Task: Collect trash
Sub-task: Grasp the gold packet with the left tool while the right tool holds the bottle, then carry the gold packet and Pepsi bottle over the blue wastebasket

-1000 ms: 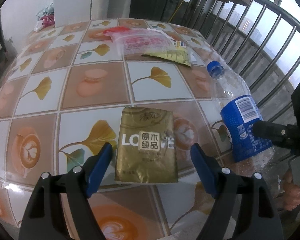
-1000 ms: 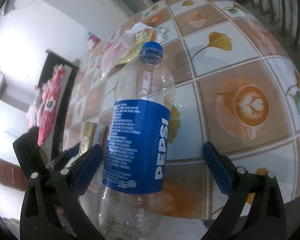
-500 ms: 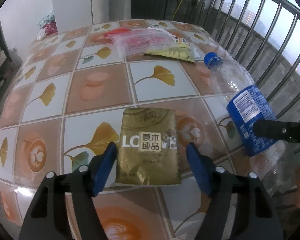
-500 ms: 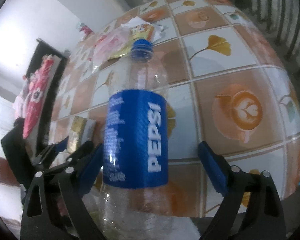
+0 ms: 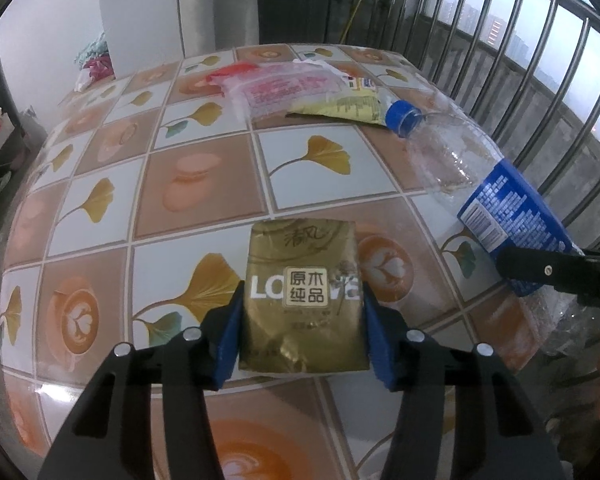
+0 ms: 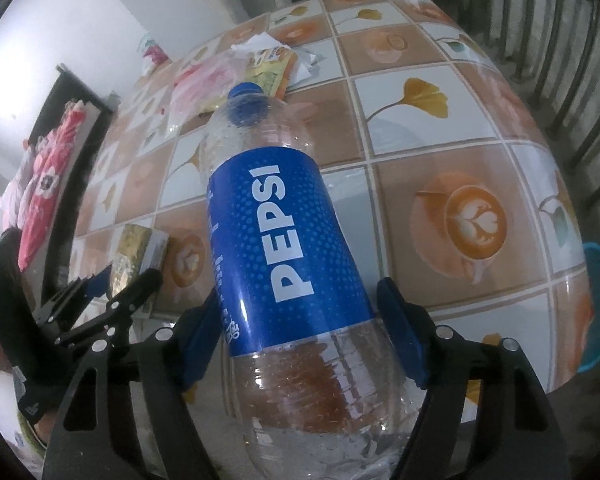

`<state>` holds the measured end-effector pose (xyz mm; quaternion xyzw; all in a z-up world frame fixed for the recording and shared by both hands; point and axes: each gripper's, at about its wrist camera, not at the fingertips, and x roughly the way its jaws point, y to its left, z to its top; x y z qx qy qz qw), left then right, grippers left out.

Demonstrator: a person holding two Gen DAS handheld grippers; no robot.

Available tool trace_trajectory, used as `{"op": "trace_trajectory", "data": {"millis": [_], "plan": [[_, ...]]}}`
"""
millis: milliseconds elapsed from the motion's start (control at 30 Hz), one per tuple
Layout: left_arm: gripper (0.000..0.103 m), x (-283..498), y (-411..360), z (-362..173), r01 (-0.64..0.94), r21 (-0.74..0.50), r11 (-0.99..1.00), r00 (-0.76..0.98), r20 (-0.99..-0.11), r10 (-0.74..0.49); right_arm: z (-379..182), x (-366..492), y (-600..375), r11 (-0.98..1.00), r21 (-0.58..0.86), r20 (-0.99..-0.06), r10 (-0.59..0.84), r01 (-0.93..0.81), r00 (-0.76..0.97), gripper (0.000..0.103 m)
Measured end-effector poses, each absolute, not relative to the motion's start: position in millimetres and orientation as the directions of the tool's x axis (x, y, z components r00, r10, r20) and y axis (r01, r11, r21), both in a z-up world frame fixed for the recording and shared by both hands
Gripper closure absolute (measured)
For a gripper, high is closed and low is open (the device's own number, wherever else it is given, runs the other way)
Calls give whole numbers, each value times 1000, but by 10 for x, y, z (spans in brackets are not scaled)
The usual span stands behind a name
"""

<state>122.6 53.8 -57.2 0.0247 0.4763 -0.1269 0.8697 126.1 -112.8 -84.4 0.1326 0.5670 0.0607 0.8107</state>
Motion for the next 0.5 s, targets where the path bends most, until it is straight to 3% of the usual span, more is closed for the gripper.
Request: {"op": "trace_trajectory", "data": {"millis": [500], "plan": [[52,1160,726,-506,221,-238,946,541,-777,-322,-701,1080,-1371,885,439,-859,363,155,361,43]]}}
